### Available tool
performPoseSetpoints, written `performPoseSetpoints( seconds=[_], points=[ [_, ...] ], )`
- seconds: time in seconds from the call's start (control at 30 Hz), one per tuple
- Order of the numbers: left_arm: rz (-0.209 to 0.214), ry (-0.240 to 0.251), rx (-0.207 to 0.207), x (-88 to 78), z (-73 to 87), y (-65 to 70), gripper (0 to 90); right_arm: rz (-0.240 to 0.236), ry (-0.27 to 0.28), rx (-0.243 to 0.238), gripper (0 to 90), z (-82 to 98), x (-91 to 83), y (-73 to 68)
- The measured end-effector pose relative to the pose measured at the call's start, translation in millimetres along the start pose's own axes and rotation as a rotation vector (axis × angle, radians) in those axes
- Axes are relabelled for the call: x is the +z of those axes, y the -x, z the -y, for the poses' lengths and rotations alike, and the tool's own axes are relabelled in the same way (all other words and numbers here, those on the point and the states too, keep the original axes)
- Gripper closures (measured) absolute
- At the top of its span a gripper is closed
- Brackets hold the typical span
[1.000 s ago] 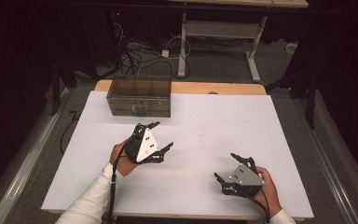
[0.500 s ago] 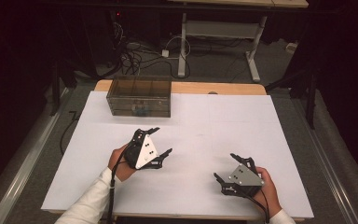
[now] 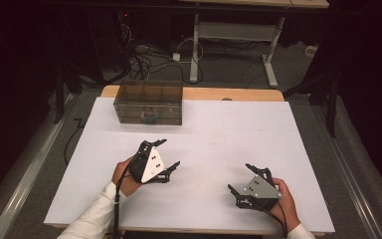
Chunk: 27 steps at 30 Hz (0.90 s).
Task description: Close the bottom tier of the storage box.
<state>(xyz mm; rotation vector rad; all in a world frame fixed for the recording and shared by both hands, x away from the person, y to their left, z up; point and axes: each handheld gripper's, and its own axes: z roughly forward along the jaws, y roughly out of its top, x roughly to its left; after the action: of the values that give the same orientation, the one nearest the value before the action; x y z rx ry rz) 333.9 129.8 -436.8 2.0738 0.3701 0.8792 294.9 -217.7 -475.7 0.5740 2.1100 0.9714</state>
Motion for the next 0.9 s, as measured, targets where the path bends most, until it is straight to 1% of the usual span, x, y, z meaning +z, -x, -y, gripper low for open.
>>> performPoseSetpoints(
  seconds=[0.27, 0.33, 0.53, 0.67, 0.77, 0.9],
  points=[
    [0.001, -0.016, 0.009, -2.0, 5.8, 1.5, 21.0, 0.000, -0.001, -0.002, 16.6, 0.1, 0.2, -0.4],
    [0.007, -0.019, 0.001, -2.4, 7.8, 1.6, 21.0, 0.001, -0.002, 0.002, 16.6, 0.2, 0.3, -0.3],
    [0.006, -0.033, 0.006, -3.6, 13.3, 2.9, 21.0, 0.001, -0.003, 0.001, 16.6, 0.2, 0.5, -0.3],
    [0.013, -0.044, -0.001, -4.4, 18.7, 3.9, 21.0, 0.003, -0.003, 0.000, 16.6, 0.1, 0.5, -0.3],
    [0.021, -0.058, 0.005, -4.8, 23.6, 5.5, 21.0, 0.003, -0.004, 0.004, 16.6, 0.2, 0.8, -0.2],
    [0.026, -0.075, -0.001, -4.9, 29.3, 6.3, 21.0, 0.004, -0.007, 0.002, 16.5, 0.7, 1.3, -0.1]
  ],
)
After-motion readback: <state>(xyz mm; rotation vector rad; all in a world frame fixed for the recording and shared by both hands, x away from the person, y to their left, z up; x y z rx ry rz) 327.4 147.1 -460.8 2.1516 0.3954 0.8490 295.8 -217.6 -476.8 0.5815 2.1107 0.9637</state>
